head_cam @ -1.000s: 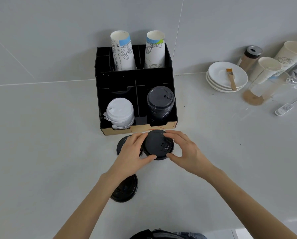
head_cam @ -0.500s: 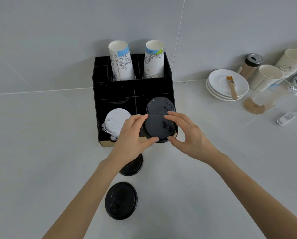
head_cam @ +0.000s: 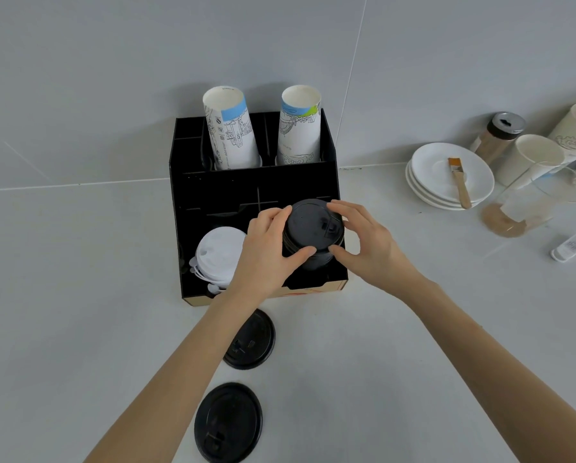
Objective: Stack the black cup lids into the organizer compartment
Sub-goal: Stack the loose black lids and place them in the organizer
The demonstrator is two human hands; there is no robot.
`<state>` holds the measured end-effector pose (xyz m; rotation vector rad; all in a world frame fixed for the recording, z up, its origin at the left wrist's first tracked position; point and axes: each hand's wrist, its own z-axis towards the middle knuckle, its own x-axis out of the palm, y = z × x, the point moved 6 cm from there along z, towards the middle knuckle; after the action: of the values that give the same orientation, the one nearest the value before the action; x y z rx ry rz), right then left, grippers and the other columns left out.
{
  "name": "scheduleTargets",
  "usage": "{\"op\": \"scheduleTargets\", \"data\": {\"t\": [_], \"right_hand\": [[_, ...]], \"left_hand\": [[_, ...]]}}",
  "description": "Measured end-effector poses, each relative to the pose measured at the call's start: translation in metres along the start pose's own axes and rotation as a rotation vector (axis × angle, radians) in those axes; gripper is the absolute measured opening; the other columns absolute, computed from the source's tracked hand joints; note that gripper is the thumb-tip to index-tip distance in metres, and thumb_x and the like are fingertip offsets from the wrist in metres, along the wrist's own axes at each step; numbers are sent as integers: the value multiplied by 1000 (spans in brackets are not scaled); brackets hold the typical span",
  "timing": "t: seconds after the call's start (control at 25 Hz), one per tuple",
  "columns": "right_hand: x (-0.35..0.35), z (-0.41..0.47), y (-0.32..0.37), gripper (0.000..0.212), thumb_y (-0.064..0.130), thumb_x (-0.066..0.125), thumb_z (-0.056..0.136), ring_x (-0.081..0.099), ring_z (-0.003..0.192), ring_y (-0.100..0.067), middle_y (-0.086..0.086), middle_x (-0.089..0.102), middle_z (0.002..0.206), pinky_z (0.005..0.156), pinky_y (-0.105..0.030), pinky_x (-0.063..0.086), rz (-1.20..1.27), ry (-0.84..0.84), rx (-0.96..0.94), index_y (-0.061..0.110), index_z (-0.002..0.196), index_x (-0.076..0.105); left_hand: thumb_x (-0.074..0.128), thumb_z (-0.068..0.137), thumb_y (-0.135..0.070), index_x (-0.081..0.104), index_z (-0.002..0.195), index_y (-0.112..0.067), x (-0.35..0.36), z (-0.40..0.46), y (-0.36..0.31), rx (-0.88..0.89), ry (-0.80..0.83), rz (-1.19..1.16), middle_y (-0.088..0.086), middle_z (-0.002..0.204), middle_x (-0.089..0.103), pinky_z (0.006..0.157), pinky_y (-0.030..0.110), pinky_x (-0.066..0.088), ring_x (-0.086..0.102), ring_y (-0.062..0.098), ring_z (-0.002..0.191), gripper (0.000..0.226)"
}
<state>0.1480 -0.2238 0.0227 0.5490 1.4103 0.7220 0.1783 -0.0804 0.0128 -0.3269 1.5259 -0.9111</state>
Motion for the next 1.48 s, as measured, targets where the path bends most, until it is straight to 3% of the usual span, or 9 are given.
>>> {"op": "scheduleTargets", "data": {"t": [0.44, 0.6, 0.72, 0.96, 1.2, 1.32, 1.48], "right_hand": [[13, 2, -14, 55, 1, 58, 79, 42, 123, -22, -10, 38, 139, 98, -8, 24, -22, 21, 6, 8, 129, 36], [13, 1, -13, 54, 3, 58, 80, 40, 125, -20, -8, 38, 141, 92, 7, 20, -32, 19, 15, 8, 130, 37], [12, -1, -11, 53, 4, 58, 80, 40, 126, -18, -7, 37, 142, 89, 11, 17, -45, 1, 10, 9, 130, 38], [9, -5, -3, 54, 9, 59, 81, 35, 131, -17, -3, 30, 147, 97, -7, 21, -52, -10, 15, 14, 131, 37], [13, -21, 16, 51, 10, 59, 82, 37, 129, -12, 0, 35, 144, 97, -6, 23, -31, -40, -17, 17, 128, 40], [27, -34, 27, 51, 10, 59, 82, 35, 130, -10, 0, 36, 144, 96, 2, 19, -37, 2, -47, 17, 129, 39], [54, -55, 39, 50, 16, 56, 85, 33, 130, -6, 4, 37, 143, 102, -12, 23, -27, 91, -70, 21, 131, 37]], "left_hand": [[63, 79, -29, 27, 135, -13, 17, 2, 11, -48, 12, 24, 10, 136, 35, 101, 31, 29, 31, 23, 124, 69], [63, 79, -30, 27, 135, -14, 15, 1, 11, -39, 6, 49, 8, 137, 38, 101, 35, 32, 33, 23, 125, 69], [61, 80, -31, 24, 136, -15, 13, 0, 12, -28, 35, 64, 6, 141, 35, 101, 35, 30, 31, 24, 127, 70], [60, 80, -29, 23, 136, -13, 7, -7, 12, -20, 47, 51, 7, 145, 29, 104, 37, 28, 26, 26, 130, 69], [58, 82, -30, 30, 134, -15, -7, -26, 18, -30, 16, 29, 6, 141, 35, 101, 33, 27, 28, 23, 128, 60], [57, 83, -30, 33, 132, -18, -14, -45, 27, -34, 8, 9, 5, 138, 39, 96, 25, 22, 29, 20, 126, 56], [58, 82, -26, 37, 129, -19, -23, -83, 45, -40, 8, -8, 3, 132, 44, 93, 20, 22, 33, 16, 121, 52]]}}
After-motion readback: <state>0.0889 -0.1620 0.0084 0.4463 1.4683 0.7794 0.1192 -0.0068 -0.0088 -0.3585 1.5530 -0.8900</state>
